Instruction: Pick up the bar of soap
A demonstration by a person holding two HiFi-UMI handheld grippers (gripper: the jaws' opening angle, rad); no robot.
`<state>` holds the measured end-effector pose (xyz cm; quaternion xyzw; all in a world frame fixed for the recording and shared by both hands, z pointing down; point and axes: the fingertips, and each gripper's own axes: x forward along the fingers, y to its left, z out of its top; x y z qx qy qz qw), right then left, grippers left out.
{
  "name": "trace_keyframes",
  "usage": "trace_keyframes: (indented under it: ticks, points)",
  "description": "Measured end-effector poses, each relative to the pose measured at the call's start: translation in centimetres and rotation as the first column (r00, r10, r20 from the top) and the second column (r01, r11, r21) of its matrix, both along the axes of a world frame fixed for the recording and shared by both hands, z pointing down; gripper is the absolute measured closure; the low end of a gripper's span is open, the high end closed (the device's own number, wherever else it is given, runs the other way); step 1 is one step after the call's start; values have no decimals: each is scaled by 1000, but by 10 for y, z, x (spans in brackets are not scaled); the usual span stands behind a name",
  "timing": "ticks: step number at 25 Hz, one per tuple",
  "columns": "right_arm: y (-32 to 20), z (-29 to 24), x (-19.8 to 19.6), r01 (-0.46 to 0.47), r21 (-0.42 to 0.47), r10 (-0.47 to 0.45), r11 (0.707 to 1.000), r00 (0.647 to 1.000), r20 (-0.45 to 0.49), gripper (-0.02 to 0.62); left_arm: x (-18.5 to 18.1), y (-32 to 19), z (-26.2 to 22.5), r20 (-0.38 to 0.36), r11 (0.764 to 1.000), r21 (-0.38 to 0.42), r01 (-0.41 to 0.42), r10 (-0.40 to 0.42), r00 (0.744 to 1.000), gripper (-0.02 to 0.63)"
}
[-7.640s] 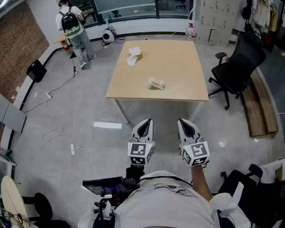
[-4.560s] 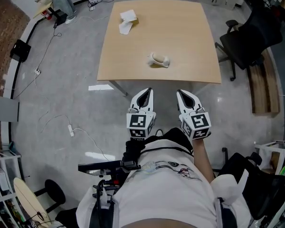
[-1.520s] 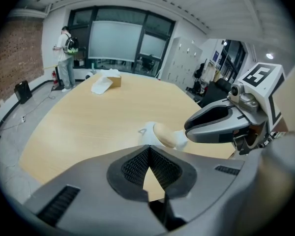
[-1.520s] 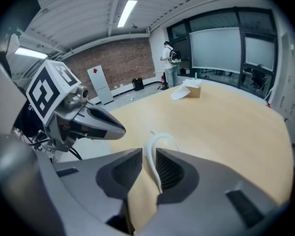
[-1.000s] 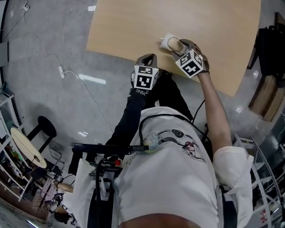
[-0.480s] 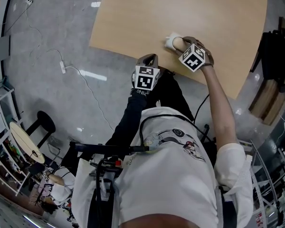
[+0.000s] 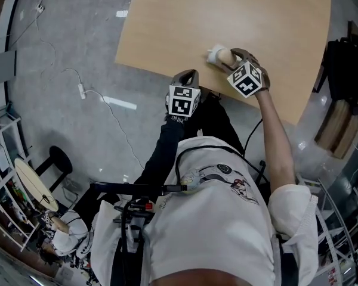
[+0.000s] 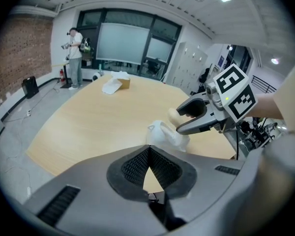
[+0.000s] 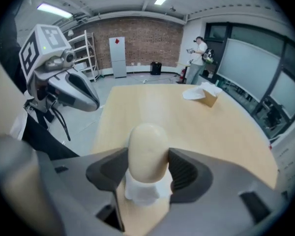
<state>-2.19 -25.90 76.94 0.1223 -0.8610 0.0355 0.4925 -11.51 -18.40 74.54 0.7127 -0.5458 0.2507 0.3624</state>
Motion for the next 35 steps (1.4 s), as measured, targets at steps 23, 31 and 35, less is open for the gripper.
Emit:
trace_keyframes:
  ticks: [23, 31, 35]
  points:
    - [-6, -218, 71, -577, 138, 442, 805, 738, 510, 342, 34, -80, -189, -1, 877, 476, -70, 81, 997, 606]
    - [-23, -297, 87, -672, 191, 400, 716, 619, 676, 342, 41, -101, -277, 8, 753, 653, -81, 101, 995, 604]
    - [-33, -323, 87, -690, 211, 375, 693, 594, 712, 342, 39, -109, -294, 15, 720, 689, -77, 92, 996, 605]
